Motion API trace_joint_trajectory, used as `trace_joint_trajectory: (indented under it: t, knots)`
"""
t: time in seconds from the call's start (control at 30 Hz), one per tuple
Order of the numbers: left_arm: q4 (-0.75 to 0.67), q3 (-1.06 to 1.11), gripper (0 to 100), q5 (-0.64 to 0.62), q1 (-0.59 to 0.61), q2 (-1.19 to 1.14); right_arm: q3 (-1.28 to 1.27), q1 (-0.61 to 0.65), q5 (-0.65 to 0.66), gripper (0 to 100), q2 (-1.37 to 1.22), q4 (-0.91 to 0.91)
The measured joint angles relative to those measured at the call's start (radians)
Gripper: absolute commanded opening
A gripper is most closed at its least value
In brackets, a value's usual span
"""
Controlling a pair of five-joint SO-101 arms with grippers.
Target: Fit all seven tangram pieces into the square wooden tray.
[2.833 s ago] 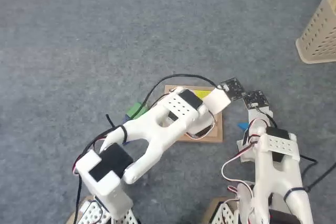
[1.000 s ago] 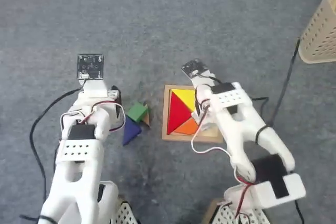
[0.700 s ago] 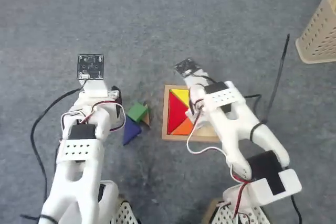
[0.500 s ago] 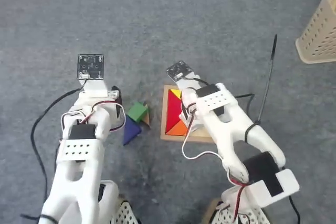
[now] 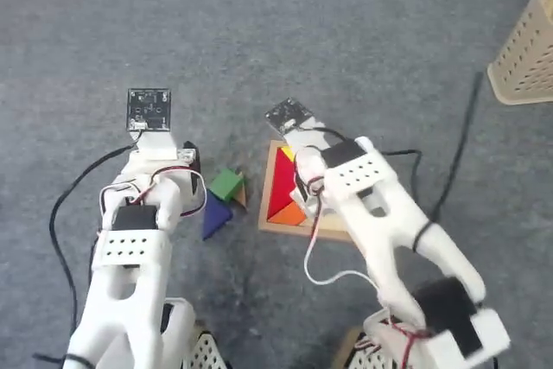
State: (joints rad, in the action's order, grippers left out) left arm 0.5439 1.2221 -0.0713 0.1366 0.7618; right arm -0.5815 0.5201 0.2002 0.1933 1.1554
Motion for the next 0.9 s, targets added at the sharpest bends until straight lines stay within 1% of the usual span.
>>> trace_joint_trajectory:
  t: [0.13, 0.2, 0.3, 0.37, 0.47, 0.6, 0.73, 0.8, 0.9]
  knots:
    - [0.0, 0.003, 9, 0.0, 0.0, 0.0, 0.0, 0.005, 0.0, 7.0, 0.058, 0.026]
    - [0.0, 0.003, 9, 0.0, 0.005, 0.0, 0.0, -0.032, 0.0, 7.0, 0.064, 0.04]
    - [0.0, 0.003, 9, 0.002, 0.025, 0.0, 0.0, -0.157, 0.009, 7.0, 0.069, 0.055]
    - [0.0, 0.003, 9, 0.002, 0.018, 0.0, 0.0, -0.255, 0.051, 7.1, 0.069, 0.071]
    - [0.043, -0.034, 10, 0.002, 0.021, -0.025, 0.0, -0.388, 0.11, 7.1, 0.069, 0.086]
    - [0.104, -0.137, 14, 0.002, 0.023, -0.163, 0.0, -0.477, 0.17, 7.1, 0.069, 0.098]
    - [0.143, -0.25, 17, 0.002, 0.052, -0.344, 0.0, -0.442, 0.181, 7.1, 0.069, 0.123]
    - [0.158, -0.304, 17, -0.012, 0.091, -0.413, 0.0, -0.379, 0.18, 7.1, 0.069, 0.124]
    - [0.193, -0.382, 17, -0.068, 0.196, -0.468, 0.025, -0.25, 0.137, 7.1, 0.069, 0.126]
